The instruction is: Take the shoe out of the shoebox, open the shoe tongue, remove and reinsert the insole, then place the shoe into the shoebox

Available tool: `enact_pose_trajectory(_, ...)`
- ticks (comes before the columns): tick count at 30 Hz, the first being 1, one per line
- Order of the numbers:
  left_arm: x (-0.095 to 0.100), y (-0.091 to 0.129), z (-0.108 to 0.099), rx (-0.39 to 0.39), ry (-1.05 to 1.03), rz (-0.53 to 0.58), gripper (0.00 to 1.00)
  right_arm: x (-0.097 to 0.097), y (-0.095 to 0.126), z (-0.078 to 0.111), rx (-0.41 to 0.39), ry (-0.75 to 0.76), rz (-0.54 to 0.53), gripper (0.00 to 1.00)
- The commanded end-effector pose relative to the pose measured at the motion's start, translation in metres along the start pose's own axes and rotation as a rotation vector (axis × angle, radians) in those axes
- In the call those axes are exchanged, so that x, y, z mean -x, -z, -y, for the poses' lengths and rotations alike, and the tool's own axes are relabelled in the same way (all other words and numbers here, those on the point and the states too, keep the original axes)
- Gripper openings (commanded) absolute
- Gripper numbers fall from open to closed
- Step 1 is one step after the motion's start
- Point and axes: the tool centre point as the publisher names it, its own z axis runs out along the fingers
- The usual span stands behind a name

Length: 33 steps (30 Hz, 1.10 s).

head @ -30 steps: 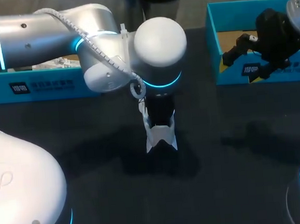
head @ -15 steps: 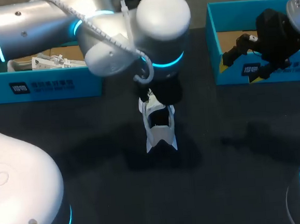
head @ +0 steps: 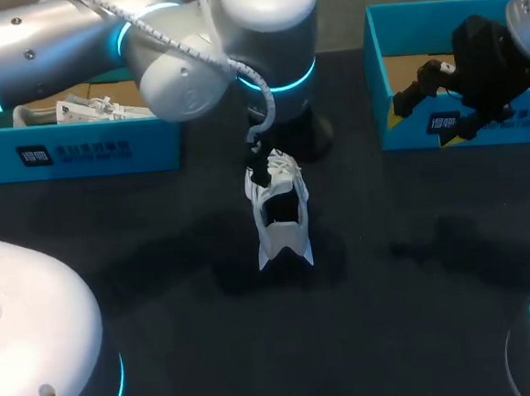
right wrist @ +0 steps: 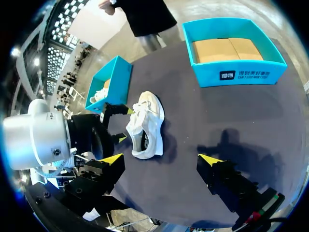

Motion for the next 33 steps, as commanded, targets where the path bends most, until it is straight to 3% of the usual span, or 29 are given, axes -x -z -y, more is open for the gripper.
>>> enact_pose_trajectory(1,-0.001,-0.001,-0.002,-0.006,-0.006,0.002,1.0,-0.001,-0.001,0.0,0.0,-0.002,0.002,1.0)
enact_pose_trajectory(8,-0.001,-0.001,-0.002,-0.006,-0.006,0.002,1.0,-0.001,-0.001,0.0,0.0,-0.002,0.002,1.0)
enact_pose_trajectory(13,-0.023,0.002,0.009,-0.021,0.263,-0.097,1.0,-0.001,-0.001,0.0,0.0,-0.002,0.002,1.0)
enact_pose_trajectory(14,-0.029,0.005,0.01,-0.067,0.285,-0.077,1.0,-0.001,-0.001,0.0,0.0,-0.002,0.002,1.0)
enact_pose_trajectory(20,-0.052,0.013,0.017,-0.144,0.483,-0.136,1.0,-0.001,-0.001,0.0,0.0,-0.002,0.002,1.0)
enact_pose_trajectory(33,-0.073,0.002,0.071,-0.125,0.498,-0.149,1.0,-0.001,-0.001,0.0,0.0,-0.002,0.002,1.0)
